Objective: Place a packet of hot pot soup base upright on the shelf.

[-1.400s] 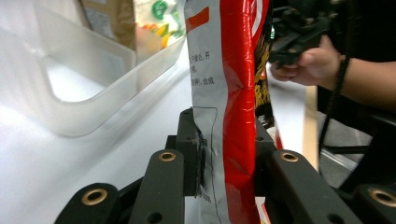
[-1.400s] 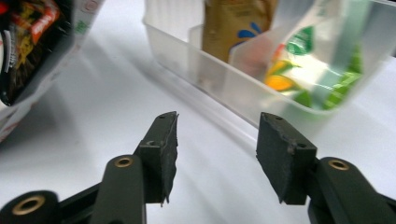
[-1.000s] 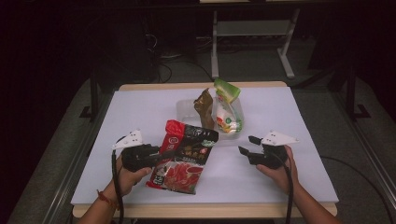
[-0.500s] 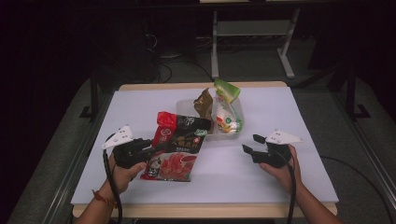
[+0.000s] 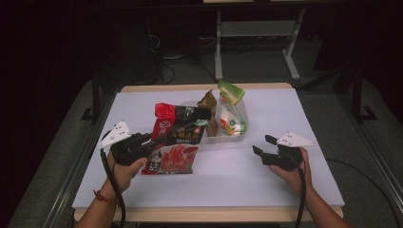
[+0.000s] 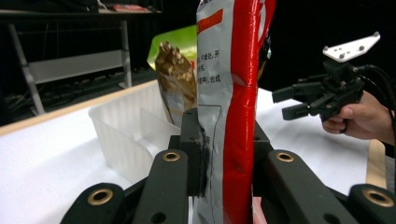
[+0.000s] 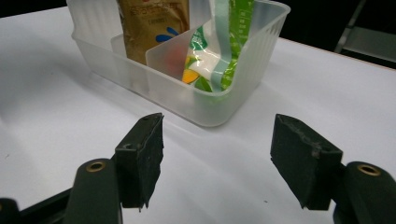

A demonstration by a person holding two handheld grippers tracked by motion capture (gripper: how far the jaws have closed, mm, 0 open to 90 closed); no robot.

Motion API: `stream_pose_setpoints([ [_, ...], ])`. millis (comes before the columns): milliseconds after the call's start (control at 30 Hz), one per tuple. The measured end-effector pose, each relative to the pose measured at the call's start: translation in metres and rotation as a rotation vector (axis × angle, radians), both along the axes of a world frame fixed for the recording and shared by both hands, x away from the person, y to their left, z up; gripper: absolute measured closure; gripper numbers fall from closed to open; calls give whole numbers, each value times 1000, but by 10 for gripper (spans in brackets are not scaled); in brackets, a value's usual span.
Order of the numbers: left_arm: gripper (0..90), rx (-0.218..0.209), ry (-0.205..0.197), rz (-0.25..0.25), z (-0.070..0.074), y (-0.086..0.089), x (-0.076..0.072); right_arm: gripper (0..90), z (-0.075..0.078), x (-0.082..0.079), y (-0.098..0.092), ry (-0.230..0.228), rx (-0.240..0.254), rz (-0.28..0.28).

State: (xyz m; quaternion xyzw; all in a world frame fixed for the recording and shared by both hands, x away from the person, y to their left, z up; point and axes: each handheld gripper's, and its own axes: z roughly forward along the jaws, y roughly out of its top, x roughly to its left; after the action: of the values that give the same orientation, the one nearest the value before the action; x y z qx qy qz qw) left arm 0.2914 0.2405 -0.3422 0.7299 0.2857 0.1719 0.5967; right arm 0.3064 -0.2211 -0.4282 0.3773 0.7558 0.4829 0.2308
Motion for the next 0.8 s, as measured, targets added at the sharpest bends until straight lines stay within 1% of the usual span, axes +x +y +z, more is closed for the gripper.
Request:
stream_pose_setpoints([
  [133, 758, -17, -17, 32, 5, 2, 3, 335, 0, 0, -1, -3, 4, -6],
  [200, 757, -13, -28, 48, 8, 3, 5, 335, 0, 0, -1, -3, 3, -7],
  [367, 757, -50, -54, 116, 15, 6, 13, 333, -1, 1, -1, 3, 2, -9],
  [400, 758, -41, -60, 128, 16, 5, 15, 333, -1, 1, 0, 4, 0, -9],
  [433, 757, -42, -63, 147, 16, 4, 17, 333, -2, 1, 0, 4, -2, -8],
  [500, 757, -46, -61, 180, 15, 1, 24, 332, -2, 1, 1, 4, -2, -6],
  [567, 758, -58, -49, 204, 14, -2, 30, 332, -3, 1, 1, 5, -3, -3],
  [700, 757, -56, -46, 265, 12, -9, 40, 332, -4, 1, 1, 8, -7, -2],
  [800, 758, -78, -33, 314, 11, -13, 51, 332, -5, 1, 2, 11, -5, 0],
])
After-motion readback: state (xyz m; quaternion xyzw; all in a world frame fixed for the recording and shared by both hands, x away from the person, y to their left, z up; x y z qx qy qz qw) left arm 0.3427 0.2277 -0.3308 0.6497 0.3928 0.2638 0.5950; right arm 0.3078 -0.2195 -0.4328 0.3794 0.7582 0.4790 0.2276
